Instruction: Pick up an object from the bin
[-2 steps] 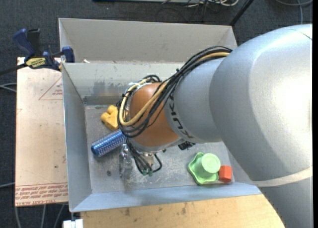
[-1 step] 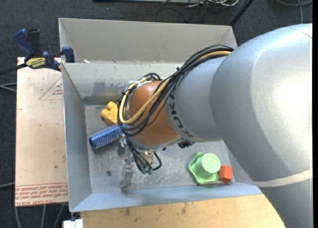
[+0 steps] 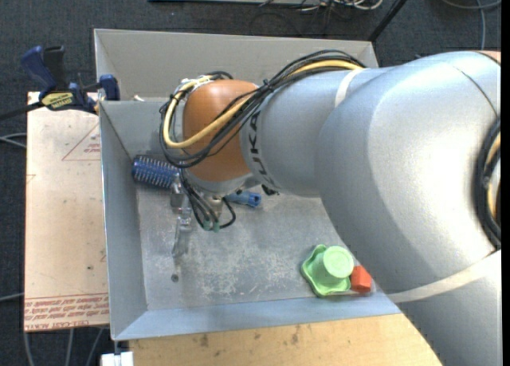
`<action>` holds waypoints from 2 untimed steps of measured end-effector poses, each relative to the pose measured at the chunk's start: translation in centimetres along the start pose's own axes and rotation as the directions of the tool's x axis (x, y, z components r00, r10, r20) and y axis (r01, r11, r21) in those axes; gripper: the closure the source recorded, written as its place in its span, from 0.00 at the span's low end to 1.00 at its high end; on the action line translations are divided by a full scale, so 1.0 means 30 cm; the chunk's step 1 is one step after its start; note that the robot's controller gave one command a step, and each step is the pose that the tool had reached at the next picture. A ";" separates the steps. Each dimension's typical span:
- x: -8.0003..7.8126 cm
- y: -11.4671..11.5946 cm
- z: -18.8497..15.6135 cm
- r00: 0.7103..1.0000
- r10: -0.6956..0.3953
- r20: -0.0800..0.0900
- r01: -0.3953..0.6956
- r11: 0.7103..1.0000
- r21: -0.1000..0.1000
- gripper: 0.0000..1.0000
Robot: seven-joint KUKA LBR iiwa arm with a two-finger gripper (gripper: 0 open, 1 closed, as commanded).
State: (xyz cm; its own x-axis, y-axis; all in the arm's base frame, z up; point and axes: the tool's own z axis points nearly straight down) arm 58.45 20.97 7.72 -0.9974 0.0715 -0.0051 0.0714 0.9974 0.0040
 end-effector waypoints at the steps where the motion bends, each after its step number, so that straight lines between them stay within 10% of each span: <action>1: 0.293 -0.121 -0.030 0.996 -0.085 -0.012 0.085 0.996 0.005 0.00; 2: 0.295 -0.284 -0.302 0.996 -0.092 0.002 0.092 0.996 0.003 0.00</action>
Offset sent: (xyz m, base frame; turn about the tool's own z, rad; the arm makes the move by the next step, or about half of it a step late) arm -0.0873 -0.0296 0.0089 -0.0848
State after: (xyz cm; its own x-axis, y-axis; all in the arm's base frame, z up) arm 48.96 13.07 16.70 -0.9998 -0.0207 -0.0075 -0.0207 0.9998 0.0000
